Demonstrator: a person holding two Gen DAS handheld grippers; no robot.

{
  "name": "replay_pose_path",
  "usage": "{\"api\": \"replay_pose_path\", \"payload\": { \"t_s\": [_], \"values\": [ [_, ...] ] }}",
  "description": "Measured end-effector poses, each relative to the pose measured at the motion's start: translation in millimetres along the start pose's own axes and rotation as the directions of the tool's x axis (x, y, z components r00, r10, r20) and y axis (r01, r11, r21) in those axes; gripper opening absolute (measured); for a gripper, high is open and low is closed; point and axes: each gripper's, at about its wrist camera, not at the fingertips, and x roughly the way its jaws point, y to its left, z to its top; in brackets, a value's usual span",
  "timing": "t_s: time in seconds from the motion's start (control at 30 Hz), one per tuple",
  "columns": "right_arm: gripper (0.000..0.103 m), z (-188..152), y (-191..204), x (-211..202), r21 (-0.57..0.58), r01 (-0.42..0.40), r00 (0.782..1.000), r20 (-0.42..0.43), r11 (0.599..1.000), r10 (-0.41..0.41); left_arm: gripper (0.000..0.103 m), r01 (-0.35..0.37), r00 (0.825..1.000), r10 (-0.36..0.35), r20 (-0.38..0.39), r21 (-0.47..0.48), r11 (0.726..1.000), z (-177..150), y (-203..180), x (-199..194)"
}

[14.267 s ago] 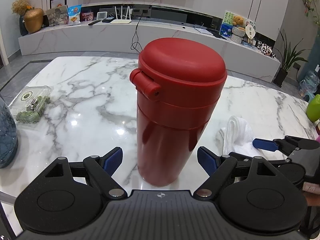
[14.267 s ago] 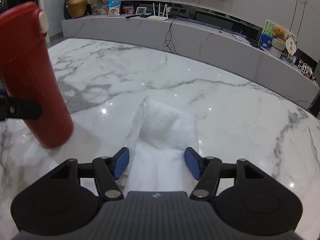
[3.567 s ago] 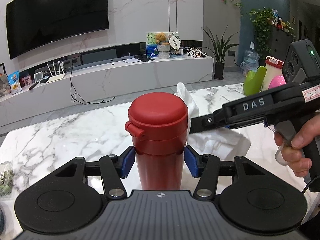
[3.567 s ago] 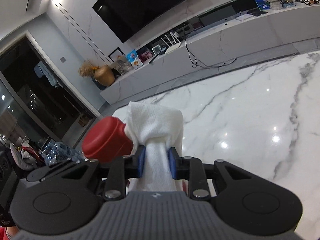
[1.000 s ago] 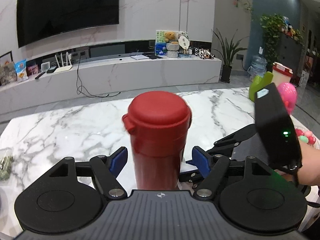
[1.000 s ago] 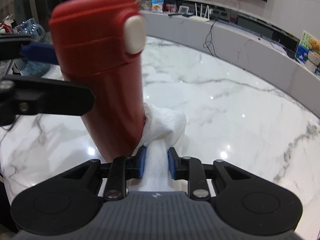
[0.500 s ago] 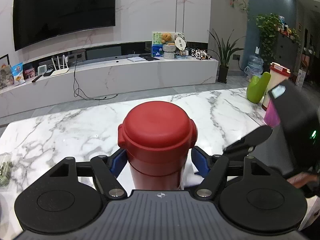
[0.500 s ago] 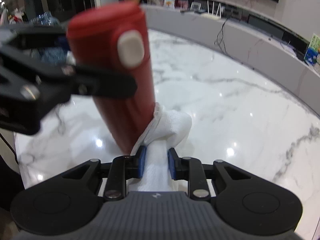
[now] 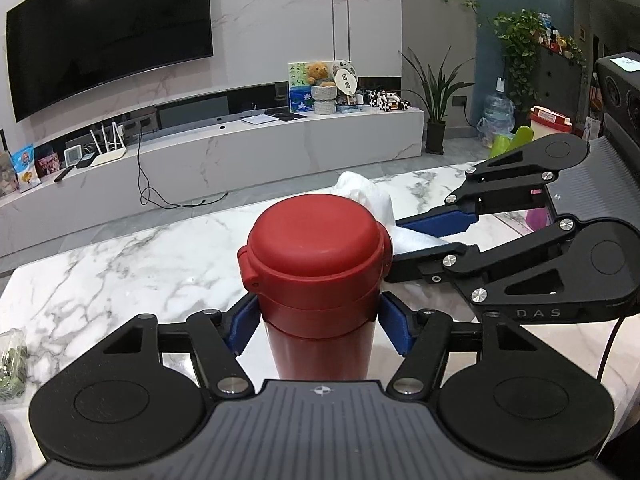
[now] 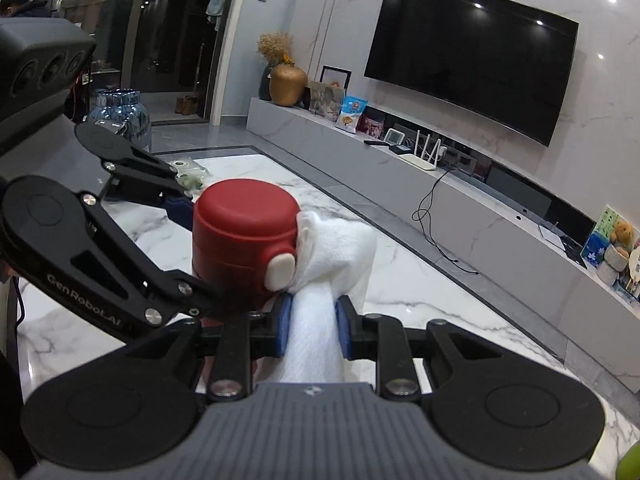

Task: Clean container
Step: 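Rub the cloth in the right tool along the red bottle side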

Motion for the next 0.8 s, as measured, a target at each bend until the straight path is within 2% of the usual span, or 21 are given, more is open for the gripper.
{"api": "replay_pose_path", "payload": {
  "t_s": [0.27,0.53,0.63,0.8],
  "values": [
    [0.027,2,-6,34,-0.033,-0.020,0.995,-0.100,0.999,0.016,0.063,-0.002,1.000,0.002,0.002,-0.003,1.000,-2,-1,-2],
    [0.027,-19,2,71,-0.001,-0.057,0.967,-0.249,0.998,0.055,0.063,-0.010,1.000,0.010,0.003,-0.013,1.000,-2,-2,-3],
    [0.027,-23,3,77,0.013,-0.052,0.957,-0.286,0.999,0.054,0.070,-0.041,0.999,0.041,-0.004,-0.026,0.999,-3,-5,-5],
    [0.027,-28,6,78,0.037,-0.042,0.948,-0.315,0.998,0.052,0.070,-0.048,0.999,0.047,-0.028,-0.039,0.998,-5,-7,-11]
  ]
}}
